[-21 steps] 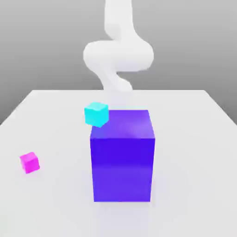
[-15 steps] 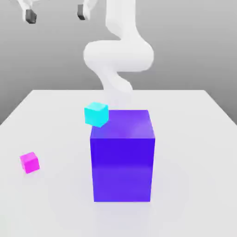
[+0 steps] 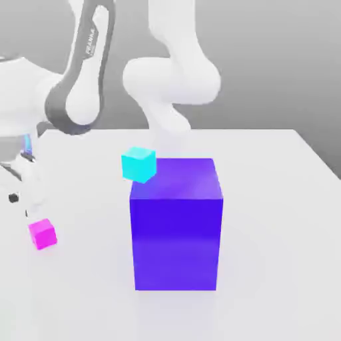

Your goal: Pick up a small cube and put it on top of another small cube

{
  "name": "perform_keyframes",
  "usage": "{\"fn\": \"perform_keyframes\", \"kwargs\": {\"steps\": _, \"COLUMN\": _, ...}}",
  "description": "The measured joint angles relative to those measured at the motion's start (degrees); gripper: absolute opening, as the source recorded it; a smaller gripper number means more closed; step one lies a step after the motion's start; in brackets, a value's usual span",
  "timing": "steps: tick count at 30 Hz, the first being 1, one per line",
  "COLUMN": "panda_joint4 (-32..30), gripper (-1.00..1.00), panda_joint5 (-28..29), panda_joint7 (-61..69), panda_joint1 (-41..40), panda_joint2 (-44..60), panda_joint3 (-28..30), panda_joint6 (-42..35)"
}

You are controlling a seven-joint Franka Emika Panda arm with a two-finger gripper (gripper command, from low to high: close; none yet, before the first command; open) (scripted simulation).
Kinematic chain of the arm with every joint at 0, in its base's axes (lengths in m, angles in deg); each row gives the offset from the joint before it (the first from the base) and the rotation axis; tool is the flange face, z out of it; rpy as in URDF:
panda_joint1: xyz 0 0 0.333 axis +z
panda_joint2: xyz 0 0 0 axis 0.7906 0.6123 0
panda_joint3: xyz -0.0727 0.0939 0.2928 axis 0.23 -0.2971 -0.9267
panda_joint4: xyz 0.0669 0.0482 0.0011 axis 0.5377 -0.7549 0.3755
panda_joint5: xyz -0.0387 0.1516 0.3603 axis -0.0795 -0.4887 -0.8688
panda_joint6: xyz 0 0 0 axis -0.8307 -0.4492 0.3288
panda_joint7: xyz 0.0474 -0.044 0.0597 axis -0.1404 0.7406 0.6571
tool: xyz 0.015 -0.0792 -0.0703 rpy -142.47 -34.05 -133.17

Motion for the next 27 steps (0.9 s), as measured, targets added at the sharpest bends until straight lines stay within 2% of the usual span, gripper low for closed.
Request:
{"fn": "perform_keyframes", "kwargs": {"steps": 3, "panda_joint4": 0.36, "gripper": 0.00, "panda_joint5": -6.58, "panda_joint7": 4.95, "panda_joint1": -2.58, "panda_joint2": 5.27, "panda_joint3": -3.39, "panda_joint6": 3.46}}
{"fn": "perform_keyframes", "kwargs": {"steps": 8, "panda_joint4": 2.35, "gripper": 0.00, "panda_joint5": -16.93, "panda_joint7": 12.83, "panda_joint1": -11.95, "panda_joint2": 13.22, "panda_joint3": -15.06, "panda_joint6": 9.26}}
{"fn": "perform_keyframes", "kwargs": {"steps": 9, "panda_joint4": 2.72, "gripper": -1.00, "panda_joint5": -18.42, "panda_joint7": 13.99, "panda_joint1": -13.99, "panda_joint2": 14.68, "panda_joint3": -17.44, "panda_joint6": 10.41}}
{"fn": "perform_keyframes", "kwargs": {"steps": 15, "panda_joint4": 2.90, "gripper": -1.00, "panda_joint5": -18.97, "panda_joint7": 14.39, "panda_joint1": -15.08, "panda_joint2": 15.40, "panda_joint3": -18.67, "panda_joint6": 10.94}}
{"fn": "perform_keyframes", "kwargs": {"steps": 18, "panda_joint4": 2.18, "gripper": -1.00, "panda_joint5": -15.63, "panda_joint7": 11.84, "panda_joint1": -11.96, "panda_joint2": 12.71, "panda_joint3": -14.79, "panda_joint6": 8.95}}
{"fn": "perform_keyframes", "kwargs": {"steps": 23, "panda_joint4": 0.09, "gripper": -1.00, "panda_joint5": -3.82, "panda_joint7": 2.96, "panda_joint1": -6.54, "panda_joint2": 4.85, "panda_joint3": -6.64, "panda_joint6": 3.50}}
{"fn": "perform_keyframes", "kwargs": {"steps": 25, "panda_joint4": -0.24, "gripper": -1.00, "panda_joint5": 0.34, "panda_joint7": -0.53, "panda_joint1": -5.88, "panda_joint2": 2.07, "panda_joint3": -5.19, "panda_joint6": 1.17}}
{"fn": "perform_keyframes", "kwargs": {"steps": 27, "panda_joint4": 2.57, "gripper": -1.00, "panda_joint5": 1.48, "panda_joint7": -4.01, "panda_joint1": -4.80, "panda_joint2": 2.49, "panda_joint3": -5.17, "panda_joint6": -1.18}}
